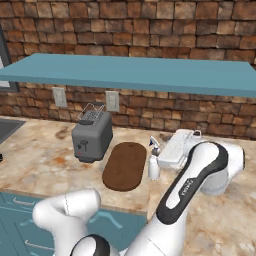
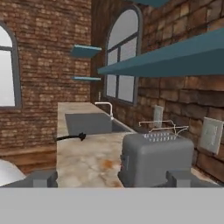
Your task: Grab the spray bottle from the shelves, then place it next to the cutting board for sanitizing. Then grab the dish brush from the countertop next to the sink and place it next to the cutting board.
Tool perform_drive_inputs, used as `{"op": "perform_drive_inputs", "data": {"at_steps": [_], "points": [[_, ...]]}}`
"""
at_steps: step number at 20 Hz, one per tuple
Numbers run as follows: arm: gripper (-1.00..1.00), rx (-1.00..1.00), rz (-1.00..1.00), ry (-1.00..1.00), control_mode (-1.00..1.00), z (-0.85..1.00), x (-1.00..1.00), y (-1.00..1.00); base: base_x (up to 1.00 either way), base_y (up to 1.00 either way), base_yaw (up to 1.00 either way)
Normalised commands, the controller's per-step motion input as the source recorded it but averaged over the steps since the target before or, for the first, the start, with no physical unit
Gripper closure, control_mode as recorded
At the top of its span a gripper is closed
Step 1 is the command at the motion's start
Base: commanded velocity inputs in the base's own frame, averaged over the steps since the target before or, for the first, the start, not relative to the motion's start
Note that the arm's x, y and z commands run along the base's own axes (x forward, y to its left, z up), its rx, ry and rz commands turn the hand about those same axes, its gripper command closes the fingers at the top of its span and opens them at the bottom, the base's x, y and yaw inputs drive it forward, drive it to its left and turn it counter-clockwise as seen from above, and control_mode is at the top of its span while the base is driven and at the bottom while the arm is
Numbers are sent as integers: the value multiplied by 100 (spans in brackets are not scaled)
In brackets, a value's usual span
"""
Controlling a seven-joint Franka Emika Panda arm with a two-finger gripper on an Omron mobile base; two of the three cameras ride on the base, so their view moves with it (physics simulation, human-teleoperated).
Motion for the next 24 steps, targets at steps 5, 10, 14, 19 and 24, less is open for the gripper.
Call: {"op": "perform_drive_inputs", "data": {"at_steps": [5,10,14,19,24], "points": [[-100,-4,-9,46,-100,22,-59,94,0,0,0],[-100,-8,-15,35,-100,35,-61,100,0,0,0],[-100,-20,-17,29,-100,17,-30,100,0,0,0],[-100,-27,-10,43,-100,9,0,100,0,0,0],[-100,-24,-3,37,-100,0,-3,99,0,0,0]]}}
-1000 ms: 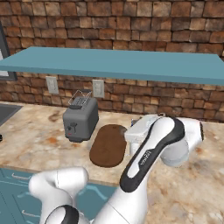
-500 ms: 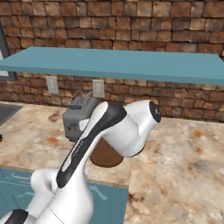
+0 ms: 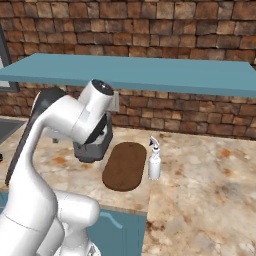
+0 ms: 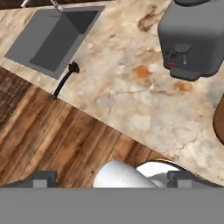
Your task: Grab the spray bottle from the shelves, then place it next to the cutting board for sanitizing. Then grab the dish brush from the countertop next to the sink and place it next to the cutting board.
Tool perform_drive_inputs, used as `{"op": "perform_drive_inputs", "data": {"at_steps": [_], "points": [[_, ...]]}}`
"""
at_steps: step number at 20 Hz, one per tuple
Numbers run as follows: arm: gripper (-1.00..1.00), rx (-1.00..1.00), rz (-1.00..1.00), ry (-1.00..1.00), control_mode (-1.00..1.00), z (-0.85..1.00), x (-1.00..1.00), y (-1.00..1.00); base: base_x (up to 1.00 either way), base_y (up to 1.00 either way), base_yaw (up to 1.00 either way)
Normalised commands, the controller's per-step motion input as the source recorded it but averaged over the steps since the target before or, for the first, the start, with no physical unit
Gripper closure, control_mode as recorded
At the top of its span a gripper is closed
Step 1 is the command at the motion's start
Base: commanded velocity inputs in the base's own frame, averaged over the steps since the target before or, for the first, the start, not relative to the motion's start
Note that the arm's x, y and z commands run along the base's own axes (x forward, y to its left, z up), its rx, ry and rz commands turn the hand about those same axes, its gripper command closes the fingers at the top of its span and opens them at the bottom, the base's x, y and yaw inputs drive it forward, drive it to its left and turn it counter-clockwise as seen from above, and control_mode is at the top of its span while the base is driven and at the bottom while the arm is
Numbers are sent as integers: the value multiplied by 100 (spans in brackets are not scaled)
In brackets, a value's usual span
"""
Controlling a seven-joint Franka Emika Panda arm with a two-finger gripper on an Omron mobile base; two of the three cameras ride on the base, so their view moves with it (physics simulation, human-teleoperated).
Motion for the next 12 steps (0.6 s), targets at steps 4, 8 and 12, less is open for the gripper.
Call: {"op": "perform_drive_inputs", "data": {"at_steps": [4,8,12], "points": [[-100,-15,0,21,-100,-9,0,99,0,0,0],[-100,-13,2,31,-100,-10,3,100,0,0,0],[-100,-11,2,27,-100,-3,2,100,0,0,0]]}}
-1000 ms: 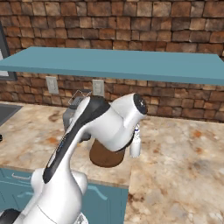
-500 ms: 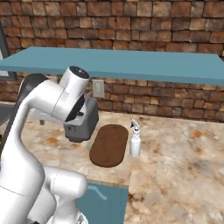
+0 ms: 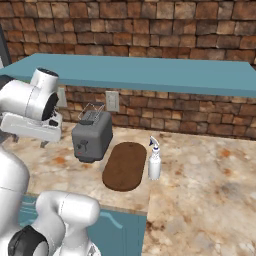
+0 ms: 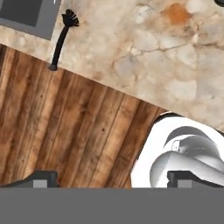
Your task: Grab the spray bottle from the shelves, then place it next to the cutting board for sanitizing. Then grab the dish brush from the countertop next to the sink and place it next to the cutting board.
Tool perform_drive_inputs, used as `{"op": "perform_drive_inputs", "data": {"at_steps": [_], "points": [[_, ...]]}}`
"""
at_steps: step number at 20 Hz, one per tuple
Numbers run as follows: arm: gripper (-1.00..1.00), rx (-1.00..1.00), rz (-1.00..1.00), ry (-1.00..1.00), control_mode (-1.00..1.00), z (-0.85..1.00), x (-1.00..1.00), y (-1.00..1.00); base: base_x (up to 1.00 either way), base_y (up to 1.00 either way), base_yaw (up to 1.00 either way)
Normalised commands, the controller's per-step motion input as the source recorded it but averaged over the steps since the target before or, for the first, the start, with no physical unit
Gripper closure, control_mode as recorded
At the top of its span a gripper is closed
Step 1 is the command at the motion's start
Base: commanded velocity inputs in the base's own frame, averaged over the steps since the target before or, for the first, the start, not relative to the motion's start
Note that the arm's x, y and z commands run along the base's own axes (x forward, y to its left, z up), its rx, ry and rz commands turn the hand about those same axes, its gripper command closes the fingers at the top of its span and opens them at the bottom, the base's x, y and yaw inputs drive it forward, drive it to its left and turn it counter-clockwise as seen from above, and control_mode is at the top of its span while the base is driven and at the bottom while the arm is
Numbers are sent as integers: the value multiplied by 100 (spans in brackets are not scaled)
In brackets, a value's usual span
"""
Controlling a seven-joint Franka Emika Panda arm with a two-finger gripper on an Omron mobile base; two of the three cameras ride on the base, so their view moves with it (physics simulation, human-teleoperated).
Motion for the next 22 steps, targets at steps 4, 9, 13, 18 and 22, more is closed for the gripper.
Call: {"op": "perform_drive_inputs", "data": {"at_steps": [4,9,13,18,22], "points": [[-100,-3,0,16,-100,-6,0,100,0,0,0],[-100,-9,0,12,-100,-38,-11,100,0,0,0],[-100,-21,-2,12,-100,-43,-19,100,0,0,0],[-100,-23,-11,1,-100,-4,-6,83,0,0,0],[-100,-23,-22,1,-100,-7,-3,89,0,0,0]]}}
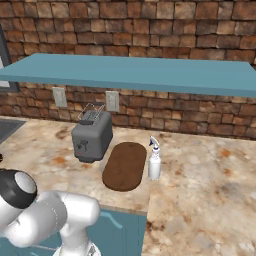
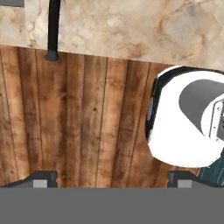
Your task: Grab the spray bottle from the shelves, then place it next to the cutting board for sanitizing. Then grab the dish brush from the countertop next to the sink and place it next to the cutting board.
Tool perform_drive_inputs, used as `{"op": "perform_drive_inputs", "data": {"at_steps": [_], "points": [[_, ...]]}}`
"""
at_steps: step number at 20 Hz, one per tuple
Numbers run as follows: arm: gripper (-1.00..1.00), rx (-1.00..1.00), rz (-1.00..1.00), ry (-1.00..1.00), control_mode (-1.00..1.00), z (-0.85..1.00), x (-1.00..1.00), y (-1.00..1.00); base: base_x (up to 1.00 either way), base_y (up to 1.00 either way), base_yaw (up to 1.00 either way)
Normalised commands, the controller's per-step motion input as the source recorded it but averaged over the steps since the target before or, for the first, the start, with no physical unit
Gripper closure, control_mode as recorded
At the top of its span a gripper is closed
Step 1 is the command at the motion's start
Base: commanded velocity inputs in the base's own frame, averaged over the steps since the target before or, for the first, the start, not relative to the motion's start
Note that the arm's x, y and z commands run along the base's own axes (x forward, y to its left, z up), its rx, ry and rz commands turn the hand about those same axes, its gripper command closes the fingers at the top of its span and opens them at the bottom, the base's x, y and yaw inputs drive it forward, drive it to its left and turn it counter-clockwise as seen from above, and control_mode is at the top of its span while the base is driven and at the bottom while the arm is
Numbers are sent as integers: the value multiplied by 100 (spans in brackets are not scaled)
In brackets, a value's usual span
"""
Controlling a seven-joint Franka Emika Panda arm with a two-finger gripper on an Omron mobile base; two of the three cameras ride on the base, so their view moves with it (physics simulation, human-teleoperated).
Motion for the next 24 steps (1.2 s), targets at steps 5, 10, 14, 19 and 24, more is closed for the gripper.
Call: {"op": "perform_drive_inputs", "data": {"at_steps": [5,10,14,19,24], "points": [[-100,-12,-32,0,-100,-34,0,68,0,0,0],[-100,-11,-34,-8,-100,-27,0,21,0,0,0],[-100,-4,-6,-18,-100,-27,0,-2,0,0,0],[-100,0,4,-11,-100,-20,13,0,0,0,0],[-100,0,8,-1,-100,-11,30,0,0,0,0]]}}
